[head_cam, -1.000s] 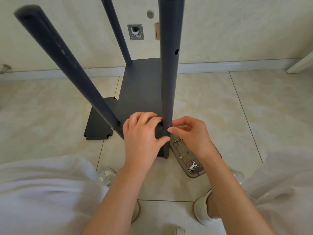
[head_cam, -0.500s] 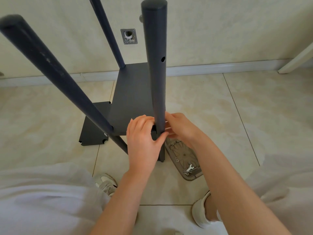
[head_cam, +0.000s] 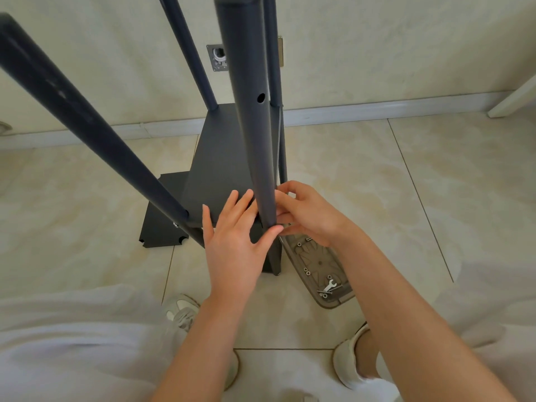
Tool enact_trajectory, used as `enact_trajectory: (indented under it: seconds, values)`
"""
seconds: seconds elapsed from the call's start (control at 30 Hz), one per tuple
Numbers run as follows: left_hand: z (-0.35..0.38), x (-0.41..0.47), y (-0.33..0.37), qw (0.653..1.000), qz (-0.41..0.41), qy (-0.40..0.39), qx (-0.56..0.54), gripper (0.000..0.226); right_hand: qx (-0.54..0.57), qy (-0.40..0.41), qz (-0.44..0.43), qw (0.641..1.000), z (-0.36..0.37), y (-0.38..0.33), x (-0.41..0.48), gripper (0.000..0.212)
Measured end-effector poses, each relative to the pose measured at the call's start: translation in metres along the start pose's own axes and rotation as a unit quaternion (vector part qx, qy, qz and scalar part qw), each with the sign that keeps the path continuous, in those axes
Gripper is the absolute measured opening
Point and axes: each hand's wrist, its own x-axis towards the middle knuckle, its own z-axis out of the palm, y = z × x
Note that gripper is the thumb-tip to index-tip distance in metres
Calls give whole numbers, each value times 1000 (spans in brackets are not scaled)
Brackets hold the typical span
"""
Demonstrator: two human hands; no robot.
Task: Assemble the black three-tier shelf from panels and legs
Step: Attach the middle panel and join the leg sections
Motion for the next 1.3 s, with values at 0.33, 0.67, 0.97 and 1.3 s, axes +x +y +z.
enact_trajectory:
  seconds: [0.33,0.67,0.97,1.3]
  values:
    - [8,-3,-5,999,27,34,24,45,132,60,62,987,-21,56,15,25]
    - [11,-5,-6,998,26,46,41,50,-29,138,293,946,-23,211,41,20]
    - [16,-6,-2,997,14,61,46,49,-253,31,230,939,-14,238,67,17]
    - [29,-5,-3,992,43,111,53,43,-363,26,161,917,-2,245,81,28]
